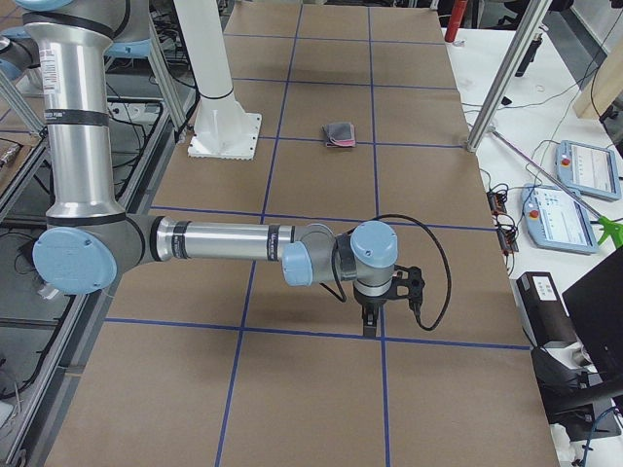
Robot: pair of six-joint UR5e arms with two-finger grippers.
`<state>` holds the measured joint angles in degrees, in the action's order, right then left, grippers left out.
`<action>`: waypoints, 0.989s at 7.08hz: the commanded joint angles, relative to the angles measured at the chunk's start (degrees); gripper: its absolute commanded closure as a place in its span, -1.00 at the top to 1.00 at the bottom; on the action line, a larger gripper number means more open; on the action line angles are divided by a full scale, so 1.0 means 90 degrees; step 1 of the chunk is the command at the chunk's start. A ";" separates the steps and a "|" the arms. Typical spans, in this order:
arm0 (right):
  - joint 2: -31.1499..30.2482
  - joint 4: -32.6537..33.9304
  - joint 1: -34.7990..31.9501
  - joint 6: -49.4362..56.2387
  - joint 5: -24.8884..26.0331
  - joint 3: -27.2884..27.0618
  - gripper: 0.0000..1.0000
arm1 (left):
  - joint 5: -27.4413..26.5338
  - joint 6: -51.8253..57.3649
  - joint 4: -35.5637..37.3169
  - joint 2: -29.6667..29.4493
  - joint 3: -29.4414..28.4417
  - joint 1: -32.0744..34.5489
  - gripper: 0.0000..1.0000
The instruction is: Fold towel twice with both arms
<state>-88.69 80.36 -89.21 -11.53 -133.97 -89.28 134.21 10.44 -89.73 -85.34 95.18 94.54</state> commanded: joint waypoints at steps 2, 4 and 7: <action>0.0011 -0.0003 0.0019 -0.0008 -0.0006 -0.0021 1.00 | 0.0000 -0.0017 0.0000 0.0000 -0.0009 -0.0006 1.00; 0.0011 -0.0003 0.0020 0.0002 -0.0006 -0.0021 1.00 | 0.0000 -0.0017 0.0000 0.0000 -0.0009 0.0004 1.00; 0.0011 -0.0003 0.0020 -0.0008 -0.0006 -0.0011 1.00 | 0.0000 -0.0017 0.0000 0.0000 -0.0009 0.0004 1.00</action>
<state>-88.59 80.33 -89.04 -11.53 -134.06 -89.43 134.21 10.28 -89.74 -85.34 95.10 94.57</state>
